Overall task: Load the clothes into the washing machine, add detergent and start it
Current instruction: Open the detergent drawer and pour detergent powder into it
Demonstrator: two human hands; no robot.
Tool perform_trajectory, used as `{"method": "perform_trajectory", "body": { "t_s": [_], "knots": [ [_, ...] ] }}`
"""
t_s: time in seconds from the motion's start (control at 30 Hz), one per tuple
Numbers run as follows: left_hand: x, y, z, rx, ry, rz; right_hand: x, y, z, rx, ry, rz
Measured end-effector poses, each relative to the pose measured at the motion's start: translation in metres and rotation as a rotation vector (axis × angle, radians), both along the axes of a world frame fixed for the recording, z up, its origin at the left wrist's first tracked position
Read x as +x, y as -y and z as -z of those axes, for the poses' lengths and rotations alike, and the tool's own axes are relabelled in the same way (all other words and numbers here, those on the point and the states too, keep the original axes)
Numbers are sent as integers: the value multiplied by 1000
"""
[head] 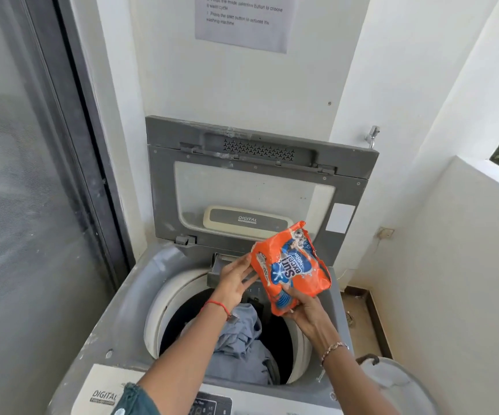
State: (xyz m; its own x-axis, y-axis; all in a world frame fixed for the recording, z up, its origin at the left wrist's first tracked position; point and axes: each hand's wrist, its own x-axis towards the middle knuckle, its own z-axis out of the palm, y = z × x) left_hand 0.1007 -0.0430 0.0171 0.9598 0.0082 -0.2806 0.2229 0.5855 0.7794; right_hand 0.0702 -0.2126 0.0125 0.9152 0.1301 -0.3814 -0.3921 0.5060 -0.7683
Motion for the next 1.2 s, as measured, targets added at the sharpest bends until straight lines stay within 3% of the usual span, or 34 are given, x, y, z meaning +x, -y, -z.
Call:
{"method": "perform_trajectory", "body": {
  "t_s": [0.13,0.43,0.87,1.2],
  "knots": [
    [6,7,22,-93,-150,-129,7,3,9,-58,-24,34],
    [6,-11,53,-120,-279,-117,29,20,9,-218,52,146],
    [10,-26,59,-158,-361,-104,42,3,-32,-594,236,49],
    [9,-29,58,-177,-383,-101,50,0,-26,-603,235,57]
  ]
}}
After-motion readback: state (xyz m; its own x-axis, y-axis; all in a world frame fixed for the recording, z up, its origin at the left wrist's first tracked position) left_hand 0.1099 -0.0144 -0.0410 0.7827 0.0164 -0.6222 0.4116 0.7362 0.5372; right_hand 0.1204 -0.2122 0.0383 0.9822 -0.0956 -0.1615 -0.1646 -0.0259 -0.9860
